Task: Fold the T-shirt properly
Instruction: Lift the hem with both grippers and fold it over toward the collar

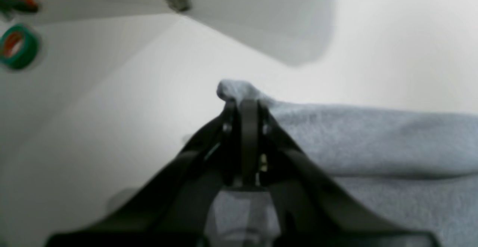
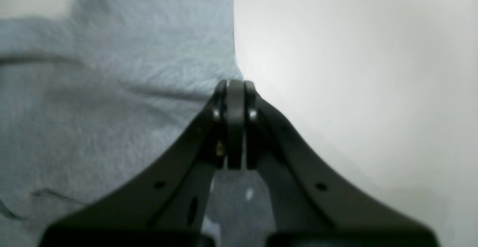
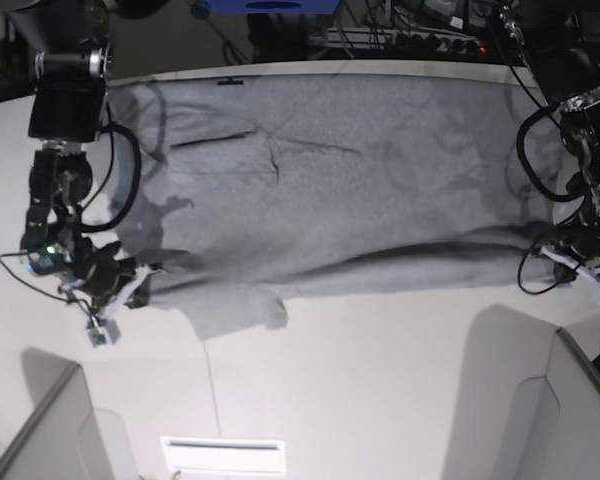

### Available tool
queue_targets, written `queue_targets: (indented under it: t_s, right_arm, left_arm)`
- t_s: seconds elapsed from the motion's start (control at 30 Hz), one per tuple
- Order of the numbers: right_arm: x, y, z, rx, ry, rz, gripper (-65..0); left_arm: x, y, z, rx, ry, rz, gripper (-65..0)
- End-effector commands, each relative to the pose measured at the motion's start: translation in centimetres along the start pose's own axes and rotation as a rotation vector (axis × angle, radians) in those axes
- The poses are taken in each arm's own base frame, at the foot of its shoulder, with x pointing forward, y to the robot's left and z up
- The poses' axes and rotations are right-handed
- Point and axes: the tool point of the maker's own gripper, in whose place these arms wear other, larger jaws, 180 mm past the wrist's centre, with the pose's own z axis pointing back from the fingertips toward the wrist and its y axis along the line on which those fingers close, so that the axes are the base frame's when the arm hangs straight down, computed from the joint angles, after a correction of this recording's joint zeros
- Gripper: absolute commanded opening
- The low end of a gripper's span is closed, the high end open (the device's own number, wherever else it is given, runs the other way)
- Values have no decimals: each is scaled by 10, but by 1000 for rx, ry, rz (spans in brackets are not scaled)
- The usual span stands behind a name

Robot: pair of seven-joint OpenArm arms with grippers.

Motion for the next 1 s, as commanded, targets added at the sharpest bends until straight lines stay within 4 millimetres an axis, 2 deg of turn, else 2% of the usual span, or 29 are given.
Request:
queue_targets:
  t_s: [0.0,0.07,0.17,0.27,0.37,0.47,0.67,0.77,0.87,0.97]
  right_arm:
    - [20,-10,10,-26,-52,15,-650]
    - [16,-9,13,-28,-41,15,-650]
    - [7,-6,16,-29,-23,25,-650]
    - [-4,1,21,-26,-1,37,-650]
    - [-11,5,28,-28,13,53,-650]
    - [-20,-6,43,-65,22,27,-650]
    - [-36,-5,70,-104,37,16,-650]
    - [-43,0,76,-106,38,31,-650]
    - [-55,8,78,-96,62,28,-650]
    - [-65,5,88,-118,64,3,-650]
  left_arm:
    - [24,9,8,25,-65,-20,-650]
    - [24,8,10,25,-65,-30,-650]
    - [13,9,14,29,-4,-36,-650]
    - [8,1,18,-5,14,-100,-650]
    - [9,8,24,7,2,-104,-650]
    - [7,13,27,19,4,-101,-650]
    - [-3,13,34,22,19,-129,-650]
    - [-1,9,40,20,7,-149,-650]
    - [-8,9,46,24,18,-175,-650]
    - [-14,5,54,21,22,-206,-650]
